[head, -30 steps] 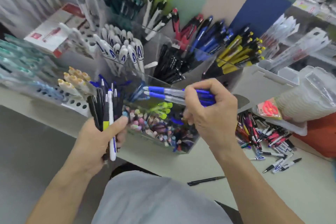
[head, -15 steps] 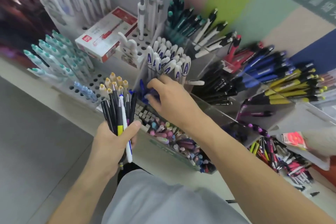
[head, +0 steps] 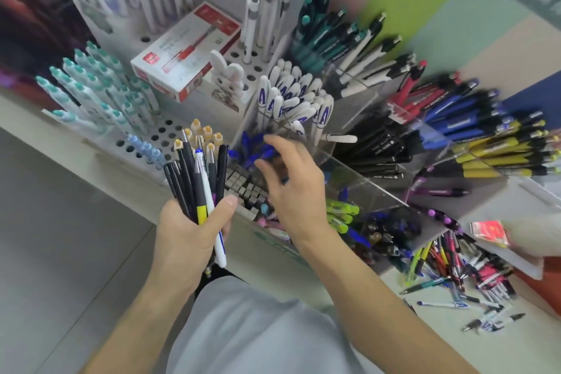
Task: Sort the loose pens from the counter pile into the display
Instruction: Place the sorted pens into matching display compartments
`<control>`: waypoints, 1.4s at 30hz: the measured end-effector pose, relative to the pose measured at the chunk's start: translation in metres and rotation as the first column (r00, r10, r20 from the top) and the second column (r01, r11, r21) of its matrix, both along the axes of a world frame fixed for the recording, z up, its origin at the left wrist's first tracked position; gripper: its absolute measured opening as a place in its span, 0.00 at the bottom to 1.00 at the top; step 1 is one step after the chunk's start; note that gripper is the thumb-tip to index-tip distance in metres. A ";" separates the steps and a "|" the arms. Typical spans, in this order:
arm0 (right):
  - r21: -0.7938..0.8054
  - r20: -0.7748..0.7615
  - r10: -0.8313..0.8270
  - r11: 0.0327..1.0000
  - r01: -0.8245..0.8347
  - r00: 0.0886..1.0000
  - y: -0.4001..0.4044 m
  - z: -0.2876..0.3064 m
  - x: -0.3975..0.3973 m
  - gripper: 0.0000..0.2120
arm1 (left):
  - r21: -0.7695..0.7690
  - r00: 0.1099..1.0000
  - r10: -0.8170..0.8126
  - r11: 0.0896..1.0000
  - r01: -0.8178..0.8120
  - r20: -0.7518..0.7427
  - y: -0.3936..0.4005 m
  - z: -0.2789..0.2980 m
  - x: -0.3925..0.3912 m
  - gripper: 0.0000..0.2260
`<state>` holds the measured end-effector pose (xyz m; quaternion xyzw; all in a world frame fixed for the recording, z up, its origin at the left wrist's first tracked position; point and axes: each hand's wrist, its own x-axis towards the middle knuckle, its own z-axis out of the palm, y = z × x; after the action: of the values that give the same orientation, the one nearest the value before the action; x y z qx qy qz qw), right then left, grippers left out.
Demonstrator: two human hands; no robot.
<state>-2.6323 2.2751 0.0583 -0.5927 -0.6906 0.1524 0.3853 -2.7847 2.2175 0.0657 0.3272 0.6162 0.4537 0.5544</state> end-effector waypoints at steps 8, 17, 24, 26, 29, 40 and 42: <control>0.108 0.369 -0.057 0.994 0.017 0.928 0.011 -0.019 -0.021 0.24 | 0.010 0.998 -0.036 0.999 0.035 0.055 -0.005 0.005 0.001 0.16; 0.236 0.226 -0.136 0.968 0.081 0.965 0.019 -0.030 -0.024 0.17 | 0.048 0.997 -0.076 0.996 0.075 0.026 -0.017 0.006 0.001 0.15; -0.071 0.485 0.080 0.996 -0.051 0.871 -0.027 0.001 -0.003 0.30 | 0.010 0.973 -0.182 0.983 0.183 0.144 -0.025 0.015 0.003 0.10; 0.018 0.283 0.018 1.000 -0.025 0.959 -0.043 0.025 0.012 0.21 | -0.016 0.929 -0.217 0.972 0.232 0.299 -0.027 0.018 0.009 0.09; -0.073 -0.126 -0.015 0.997 0.006 0.992 -0.068 0.066 0.029 0.10 | -0.013 0.834 -0.277 0.947 0.322 0.476 -0.032 0.020 0.020 0.08; -0.473 -0.181 0.176 0.847 -0.243 0.968 -0.090 0.087 0.096 0.22 | 0.085 0.570 -0.602 0.725 0.683 0.560 -0.054 0.025 0.073 0.10; -0.555 -0.085 0.249 0.793 -0.253 0.965 -0.086 0.095 0.106 0.14 | 0.082 0.536 -0.639 0.681 0.728 0.552 -0.056 0.026 0.076 0.09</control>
<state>-2.5261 2.1889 0.1528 -0.5820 -0.6865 0.4001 0.1731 -2.7085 2.1613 0.0920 0.3557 0.2900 0.2220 0.8603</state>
